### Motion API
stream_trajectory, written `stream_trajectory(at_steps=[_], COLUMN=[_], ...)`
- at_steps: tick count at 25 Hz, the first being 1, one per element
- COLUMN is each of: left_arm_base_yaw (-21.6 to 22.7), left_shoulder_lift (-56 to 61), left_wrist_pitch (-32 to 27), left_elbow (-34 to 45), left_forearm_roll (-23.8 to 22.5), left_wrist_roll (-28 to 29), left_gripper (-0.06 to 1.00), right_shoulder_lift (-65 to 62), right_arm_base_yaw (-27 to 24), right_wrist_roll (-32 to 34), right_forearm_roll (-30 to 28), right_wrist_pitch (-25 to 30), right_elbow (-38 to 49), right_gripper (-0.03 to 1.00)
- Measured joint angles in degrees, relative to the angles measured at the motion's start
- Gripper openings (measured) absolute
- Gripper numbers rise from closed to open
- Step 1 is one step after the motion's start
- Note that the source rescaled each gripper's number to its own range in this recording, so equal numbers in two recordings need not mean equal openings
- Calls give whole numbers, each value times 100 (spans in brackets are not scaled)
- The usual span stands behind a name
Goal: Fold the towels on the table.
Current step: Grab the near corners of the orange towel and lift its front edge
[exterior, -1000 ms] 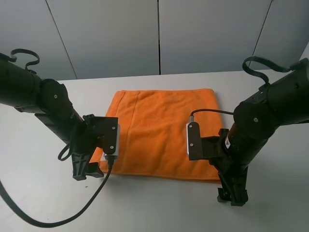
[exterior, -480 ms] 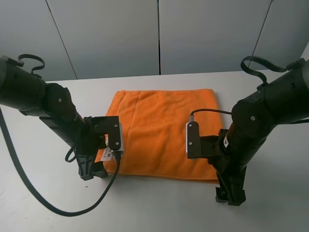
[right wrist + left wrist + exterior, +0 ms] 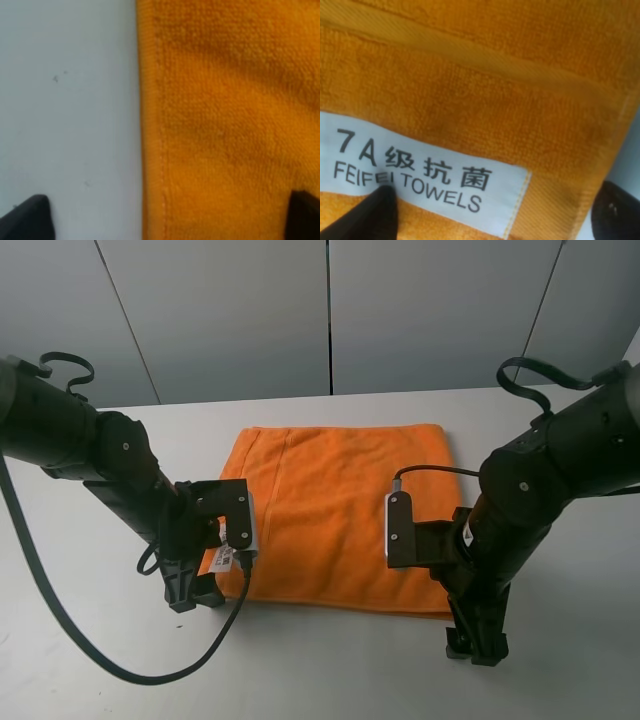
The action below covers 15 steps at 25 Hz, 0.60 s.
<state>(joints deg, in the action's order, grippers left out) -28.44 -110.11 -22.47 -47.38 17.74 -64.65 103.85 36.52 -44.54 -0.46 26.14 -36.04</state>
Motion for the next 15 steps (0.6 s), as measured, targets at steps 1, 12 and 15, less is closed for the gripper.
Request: stream_trajectory(at_steps=[1, 12, 15], left_arm_base_yaw=[0, 0, 0], left_shoulder_lift=[-9, -9, -13], left_wrist_pitch=[0, 50, 62], left_elbow=[0, 0, 0], left_forearm_roll=[0, 15, 30], left_wrist_roll=[0, 13, 13], left_gripper=[100, 100, 100], right_shoulder_lift=[0, 0, 0], right_arm_base_yaw=[0, 0, 0], right_wrist_roll=[53, 163, 188], right_forearm_roll=[-15, -42, -42], right_wrist_pitch=[0, -90, -233], right_elbow=[0, 0, 0], right_gripper=[100, 100, 100])
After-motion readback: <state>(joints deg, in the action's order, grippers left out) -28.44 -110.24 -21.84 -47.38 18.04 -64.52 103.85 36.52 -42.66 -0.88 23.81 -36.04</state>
